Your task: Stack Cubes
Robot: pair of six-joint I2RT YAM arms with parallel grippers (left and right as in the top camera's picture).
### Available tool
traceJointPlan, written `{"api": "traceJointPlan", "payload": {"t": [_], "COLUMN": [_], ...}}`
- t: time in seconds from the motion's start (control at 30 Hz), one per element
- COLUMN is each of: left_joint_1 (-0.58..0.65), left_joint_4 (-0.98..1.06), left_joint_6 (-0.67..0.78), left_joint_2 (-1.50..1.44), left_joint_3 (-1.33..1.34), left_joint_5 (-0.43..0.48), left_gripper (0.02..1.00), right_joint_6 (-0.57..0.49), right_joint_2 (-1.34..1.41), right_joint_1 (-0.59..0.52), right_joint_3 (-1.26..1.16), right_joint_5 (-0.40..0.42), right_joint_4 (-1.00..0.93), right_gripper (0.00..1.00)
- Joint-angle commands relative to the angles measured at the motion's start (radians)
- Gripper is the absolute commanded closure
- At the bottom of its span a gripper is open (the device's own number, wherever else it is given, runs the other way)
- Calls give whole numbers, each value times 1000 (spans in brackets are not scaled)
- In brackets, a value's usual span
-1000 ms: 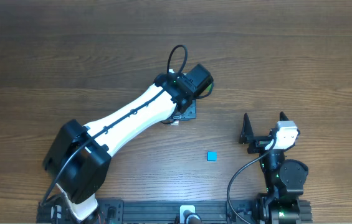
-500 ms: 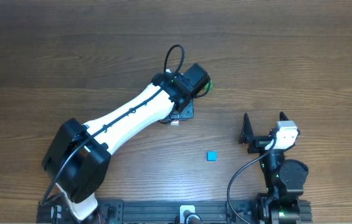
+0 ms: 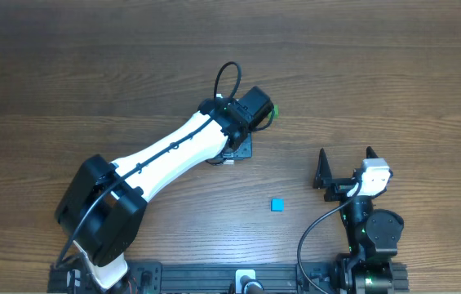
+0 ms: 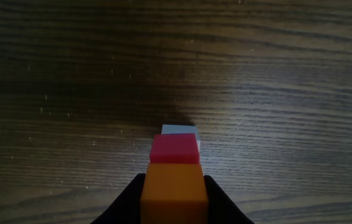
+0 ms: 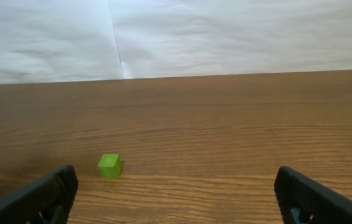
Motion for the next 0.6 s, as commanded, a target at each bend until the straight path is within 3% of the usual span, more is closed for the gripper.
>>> {"api": "traceJointPlan", "payload": {"t": [0.03,0.6], "left_joint_1": [5,5], "left_joint_4": [7,20], "left_joint_6": [-14,-14], "left_joint_2": [3,4], "left_joint_3": [-11,-11], "left_joint_5": [0,3], "left_gripper": [908,879], "right_joint_6": [-6,-6], "right_joint_2": [-8,-8], "right_joint_1": [-6,-6], "right_joint_3": [-5,-5], "right_joint_5": [3,3], "right_joint_4": [-3,-3], "right_gripper": [9,9]}}
